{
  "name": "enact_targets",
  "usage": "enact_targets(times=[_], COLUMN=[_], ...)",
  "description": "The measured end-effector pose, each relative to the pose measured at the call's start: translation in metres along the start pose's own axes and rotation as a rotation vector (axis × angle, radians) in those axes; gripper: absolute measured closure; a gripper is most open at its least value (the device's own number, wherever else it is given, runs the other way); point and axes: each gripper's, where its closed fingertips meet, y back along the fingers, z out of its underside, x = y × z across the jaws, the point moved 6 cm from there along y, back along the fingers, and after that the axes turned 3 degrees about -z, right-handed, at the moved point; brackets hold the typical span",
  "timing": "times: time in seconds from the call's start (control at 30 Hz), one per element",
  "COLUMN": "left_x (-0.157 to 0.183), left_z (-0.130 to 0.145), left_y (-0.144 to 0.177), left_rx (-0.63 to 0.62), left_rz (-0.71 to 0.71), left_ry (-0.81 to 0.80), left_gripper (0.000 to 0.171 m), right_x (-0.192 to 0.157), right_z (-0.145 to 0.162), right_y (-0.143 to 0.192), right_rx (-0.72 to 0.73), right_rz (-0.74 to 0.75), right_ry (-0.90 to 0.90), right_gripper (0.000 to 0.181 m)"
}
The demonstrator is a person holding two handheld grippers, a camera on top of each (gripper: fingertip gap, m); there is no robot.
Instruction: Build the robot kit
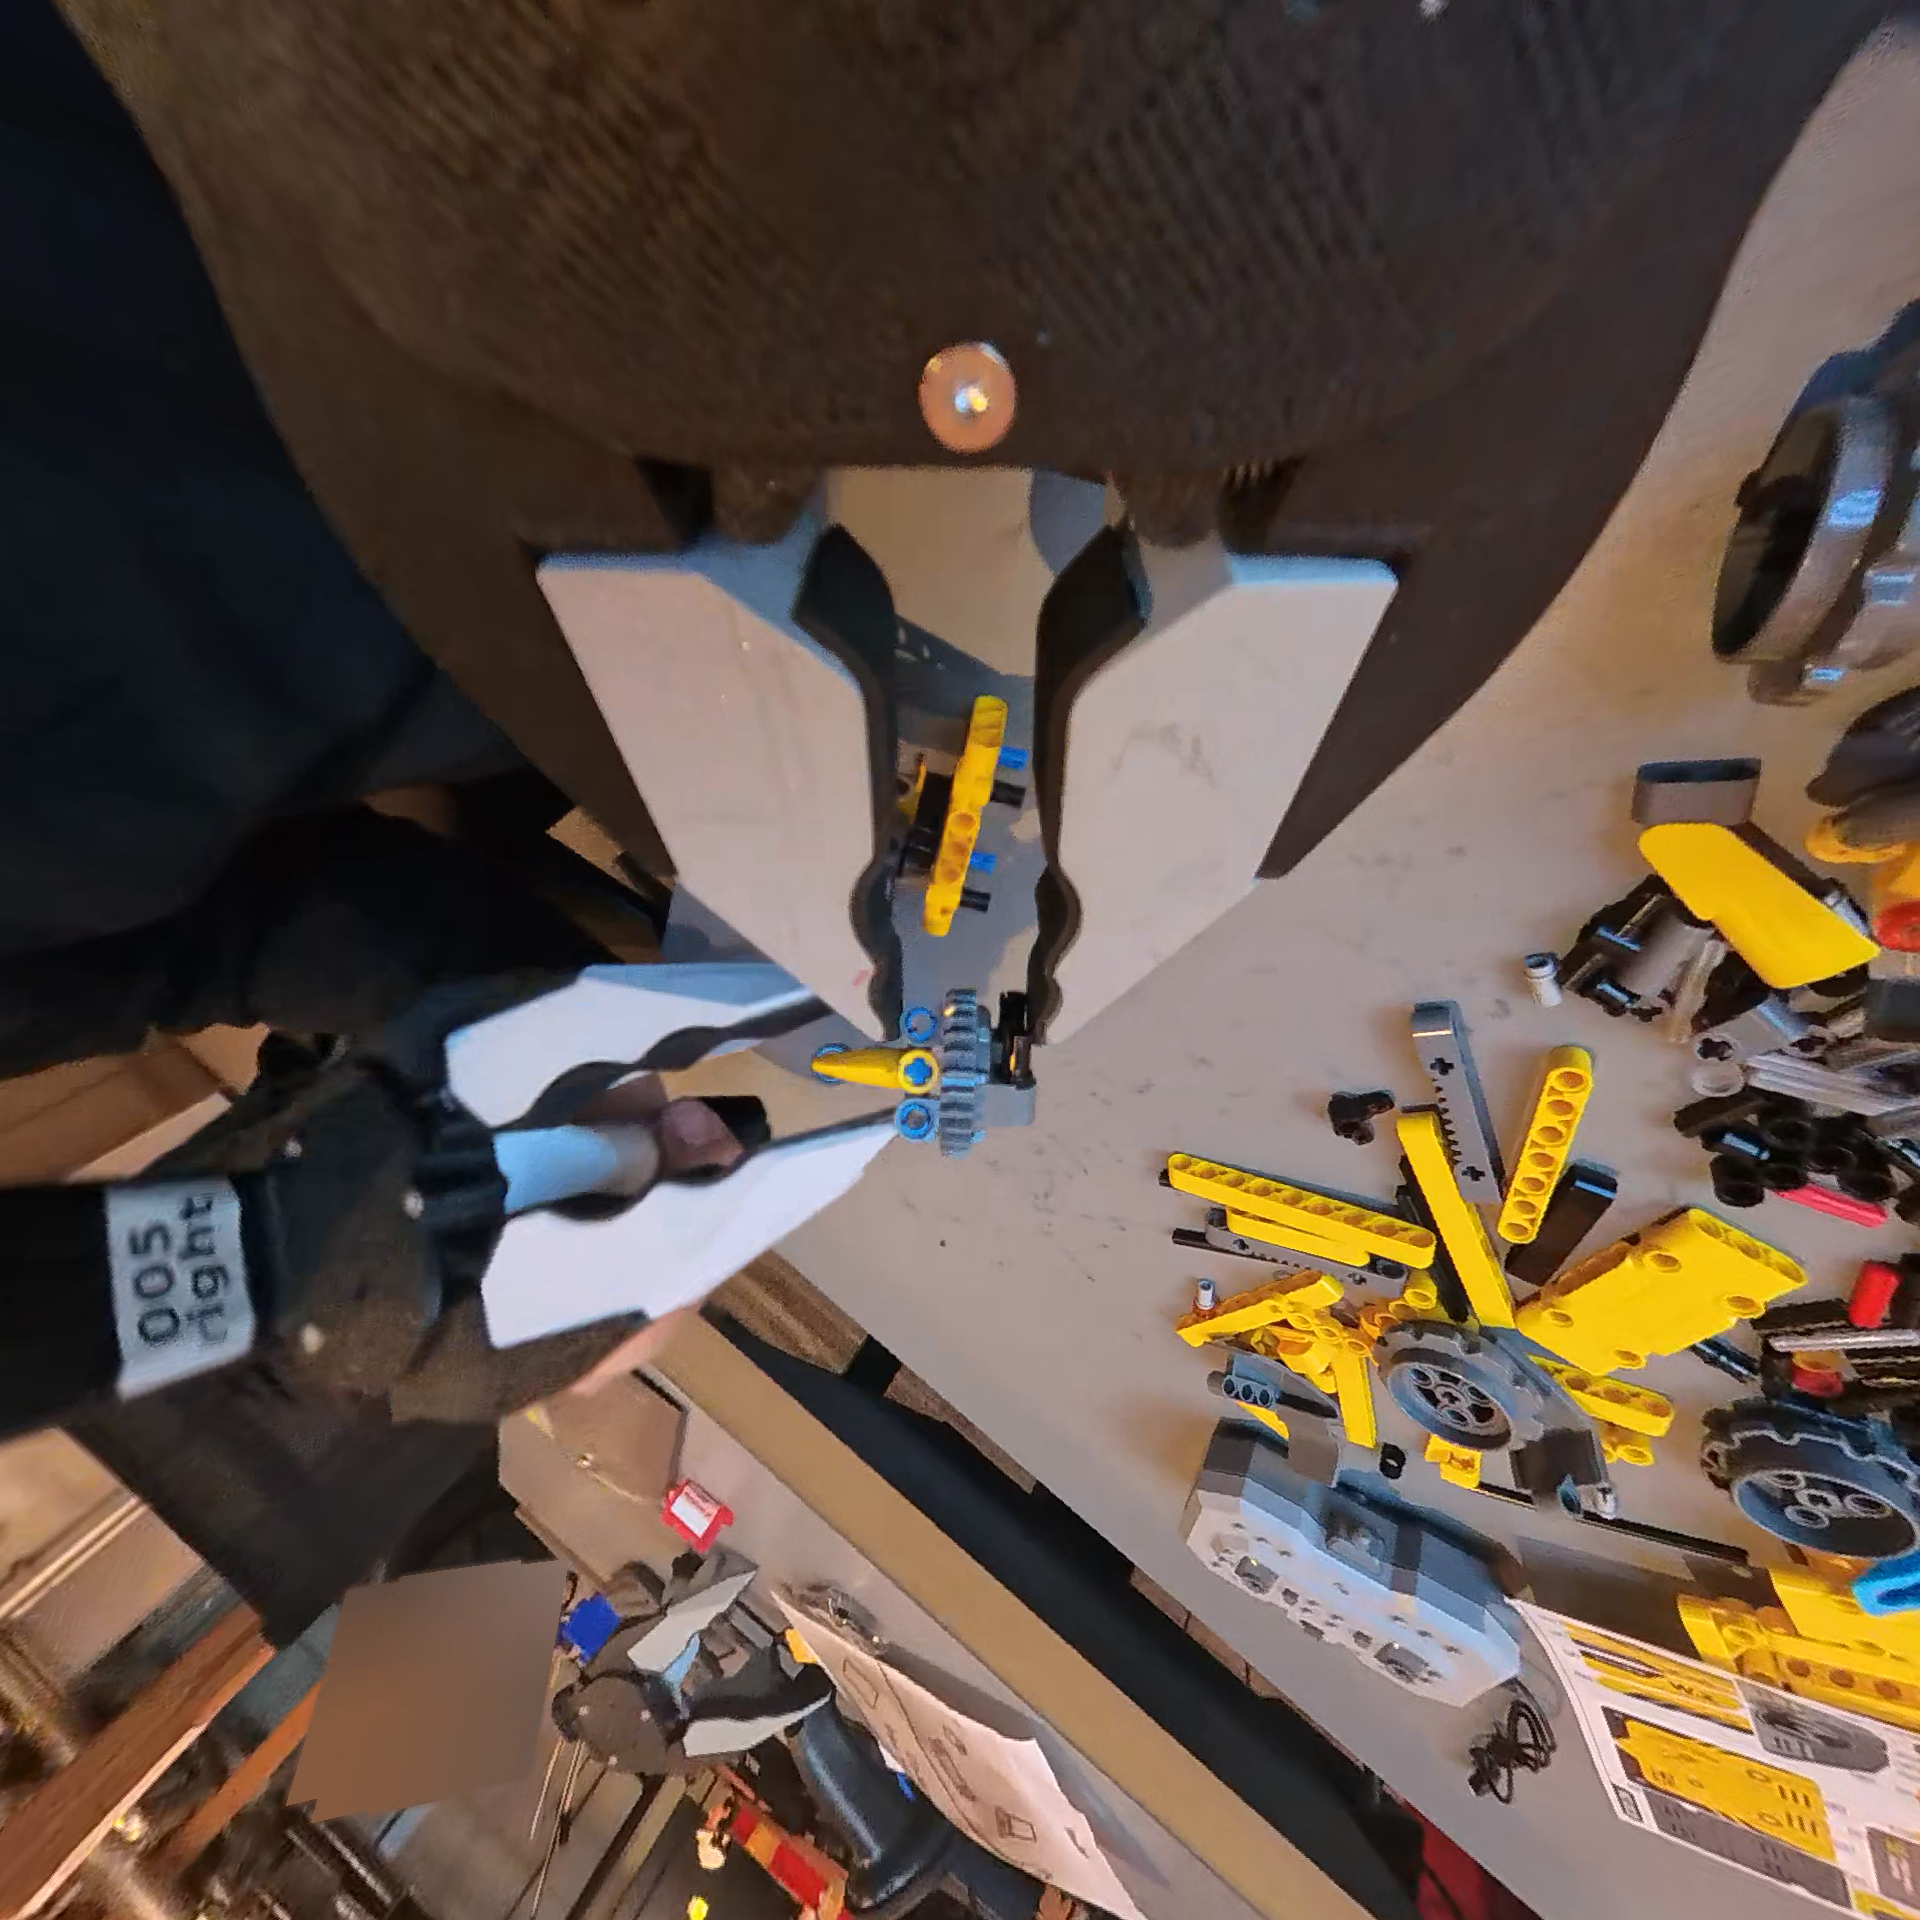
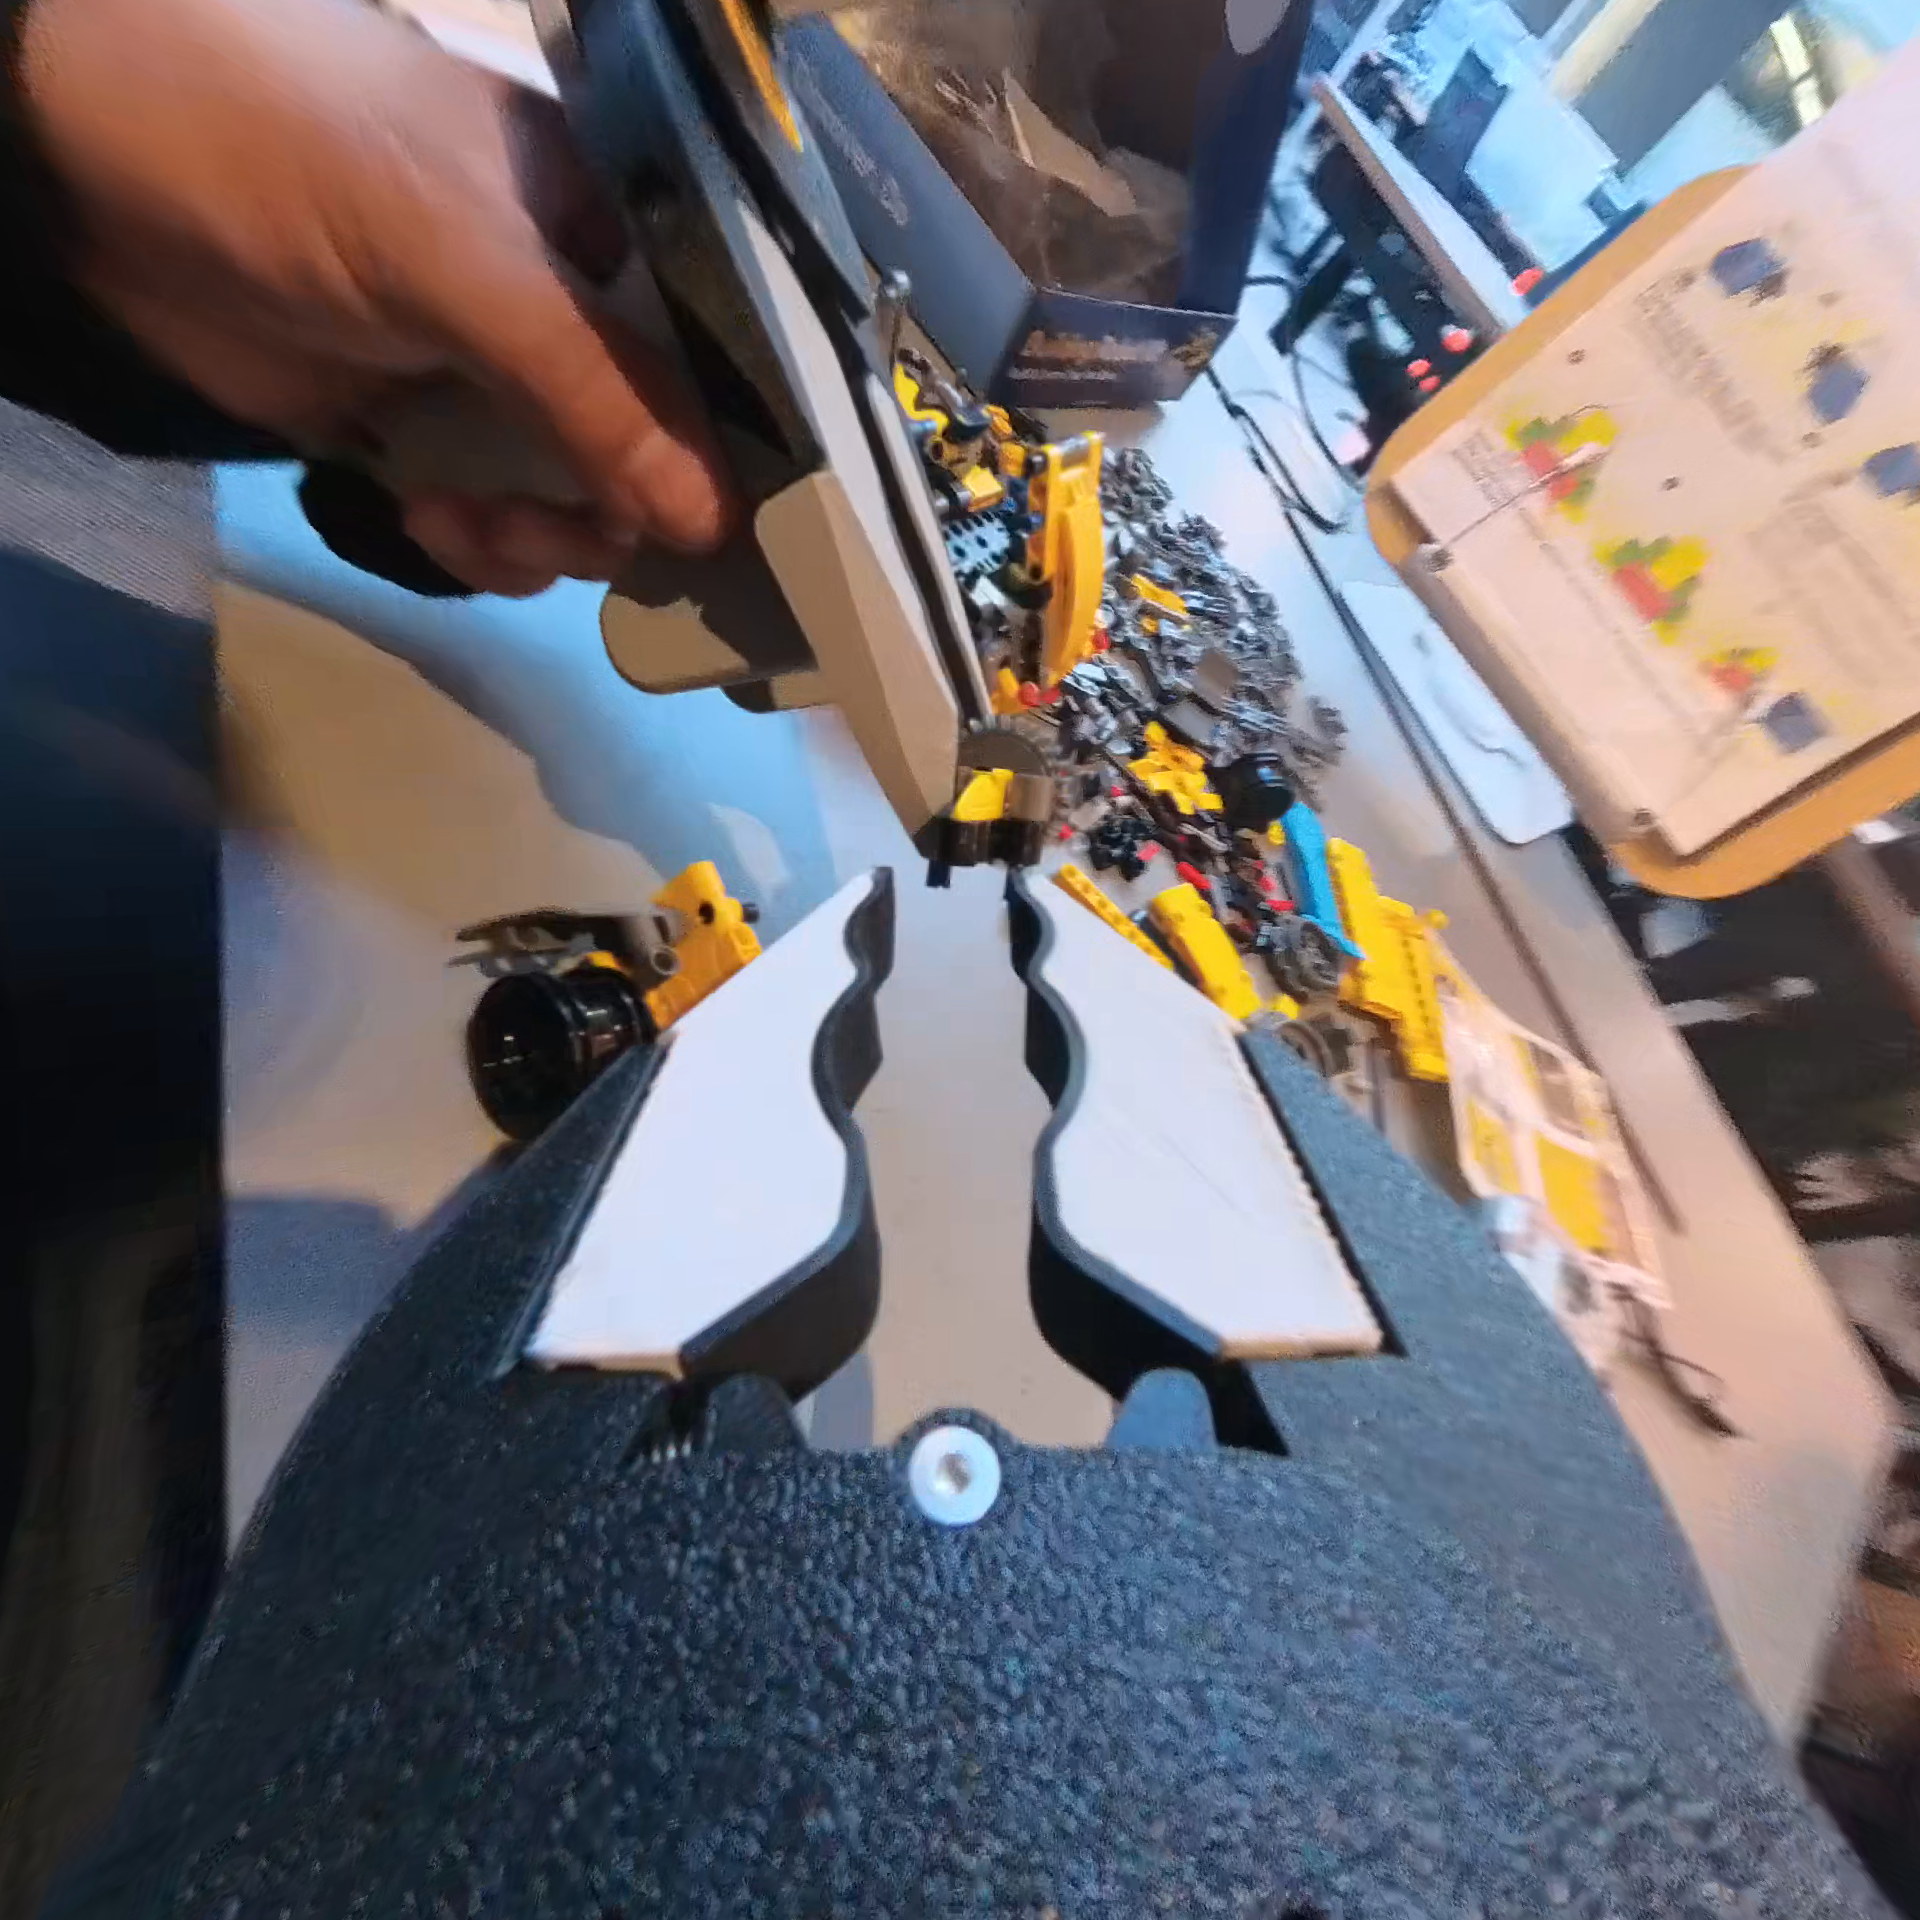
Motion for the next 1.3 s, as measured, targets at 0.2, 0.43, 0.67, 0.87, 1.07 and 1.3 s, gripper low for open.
enact_targets(times=[0.2, 0.43, 0.67, 0.87, 1.07, 1.3], left_x=[0.001, 0.004, 0.004, -0.012, 0.019, 0.037], left_z=[0.002, -0.002, -0.01, -0.021, -0.022, -0.03], left_y=[-0.003, 0.002, 0.025, 0.038, 0.026, 0.013], left_rx=[-0.03, -0.006, -0.023, -0.112, -0.131, -0.001], left_rz=[-0.083, -0.104, 0.055, 0.363, 0.377, 0.28], left_ry=[-0.037, -0.079, -0.089, 0.175, -0.275, -0.523], left_gripper=[0.15, 0.149, 0.135, 0.138, 0.137, 0.116], right_x=[-0.002, 0.0, 0.008, 0.008, 0.016, 0.009], right_z=[-0.006, -0.006, -0.004, -0.005, 0.0, 0.002], right_y=[-0.002, 0.0, 0.016, 0.031, 0.041, 0.04], right_rx=[0.002, 0.056, 0.219, 0.343, 0.505, 0.538], right_rz=[0.095, 0.07, -0.059, -0.19, -0.387, -0.518], right_ry=[0.083, 0.02, -0.152, -0.186, -0.455, -0.545], right_gripper=[0.167, 0.174, 0.174, 0.174, 0.175, 0.175])
